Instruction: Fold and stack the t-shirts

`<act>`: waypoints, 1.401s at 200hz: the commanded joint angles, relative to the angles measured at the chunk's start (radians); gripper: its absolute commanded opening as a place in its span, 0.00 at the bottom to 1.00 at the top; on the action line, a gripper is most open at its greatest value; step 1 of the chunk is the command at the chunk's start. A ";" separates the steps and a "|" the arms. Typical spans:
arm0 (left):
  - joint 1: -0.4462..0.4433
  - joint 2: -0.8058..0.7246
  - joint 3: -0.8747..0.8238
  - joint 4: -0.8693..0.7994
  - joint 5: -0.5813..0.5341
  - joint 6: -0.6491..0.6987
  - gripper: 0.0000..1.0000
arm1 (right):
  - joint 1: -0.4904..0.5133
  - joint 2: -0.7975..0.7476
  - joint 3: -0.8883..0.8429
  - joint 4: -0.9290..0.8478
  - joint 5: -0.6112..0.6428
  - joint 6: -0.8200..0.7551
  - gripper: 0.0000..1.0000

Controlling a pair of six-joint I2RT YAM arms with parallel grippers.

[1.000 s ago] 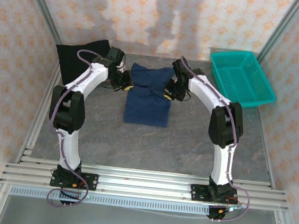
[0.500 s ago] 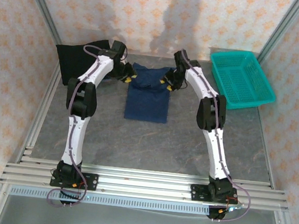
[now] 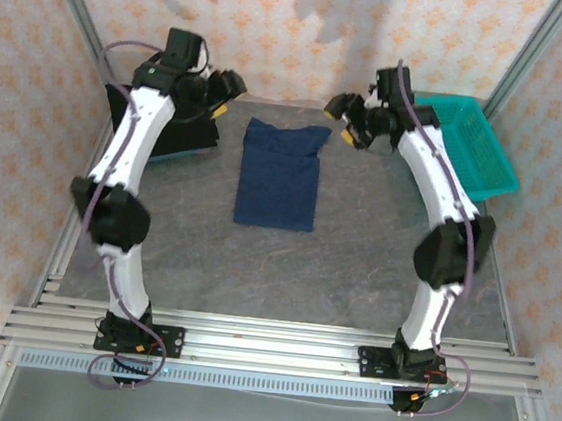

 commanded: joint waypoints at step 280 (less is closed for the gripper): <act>-0.140 0.057 -0.779 0.411 -0.015 -0.040 0.03 | 0.155 0.106 -0.709 0.529 0.001 0.203 0.05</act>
